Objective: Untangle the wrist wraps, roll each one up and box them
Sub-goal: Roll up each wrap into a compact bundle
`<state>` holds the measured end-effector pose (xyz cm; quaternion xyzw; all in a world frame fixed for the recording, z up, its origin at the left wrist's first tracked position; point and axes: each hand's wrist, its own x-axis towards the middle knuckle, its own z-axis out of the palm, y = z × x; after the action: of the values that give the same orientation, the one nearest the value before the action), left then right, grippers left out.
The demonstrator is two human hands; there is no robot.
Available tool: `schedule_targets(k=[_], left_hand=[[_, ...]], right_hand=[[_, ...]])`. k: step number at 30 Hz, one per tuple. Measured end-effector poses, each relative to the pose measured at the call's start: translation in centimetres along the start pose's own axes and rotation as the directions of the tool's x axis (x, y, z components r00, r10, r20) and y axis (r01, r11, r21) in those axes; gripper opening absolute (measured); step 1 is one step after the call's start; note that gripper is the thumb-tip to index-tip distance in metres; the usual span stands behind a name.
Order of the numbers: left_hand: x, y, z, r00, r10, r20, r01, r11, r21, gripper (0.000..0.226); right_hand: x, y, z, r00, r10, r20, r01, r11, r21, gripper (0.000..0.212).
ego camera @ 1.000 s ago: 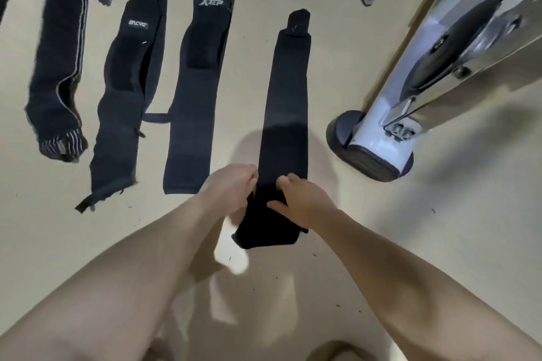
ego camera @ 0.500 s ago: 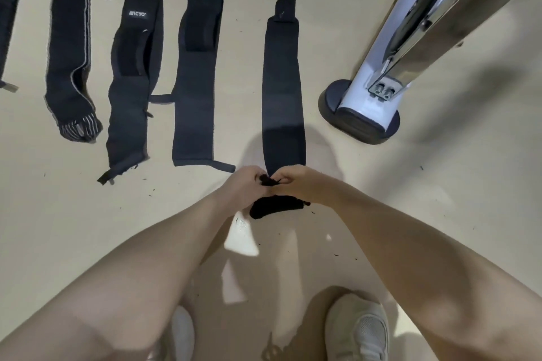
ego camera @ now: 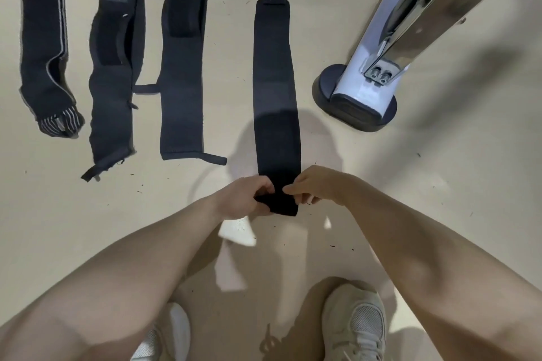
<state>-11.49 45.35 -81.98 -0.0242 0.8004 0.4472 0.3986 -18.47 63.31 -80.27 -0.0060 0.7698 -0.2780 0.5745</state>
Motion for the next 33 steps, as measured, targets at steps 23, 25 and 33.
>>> schedule_targets(k=[23,25,33], left_hand=[[2.5,-1.0,0.8,0.974,0.194,-0.113,-0.053,0.687,0.725,0.035],[2.7,-0.9,0.5,0.974,0.161,-0.161,-0.026,0.782,0.622,0.032],[3.0,0.3,0.6,0.988,0.027,-0.154,0.029,0.936,0.351,0.011]], right_hand=[[2.1,0.2,1.3,0.947,-0.300,-0.114,0.145,0.717,-0.682,0.021],[2.4,-0.1,0.3,0.966,-0.219,-0.139,0.109,0.830,-0.548,0.022],[2.5,0.1,-0.3,0.967,-0.111,-0.228,0.000,0.899,-0.437,0.018]])
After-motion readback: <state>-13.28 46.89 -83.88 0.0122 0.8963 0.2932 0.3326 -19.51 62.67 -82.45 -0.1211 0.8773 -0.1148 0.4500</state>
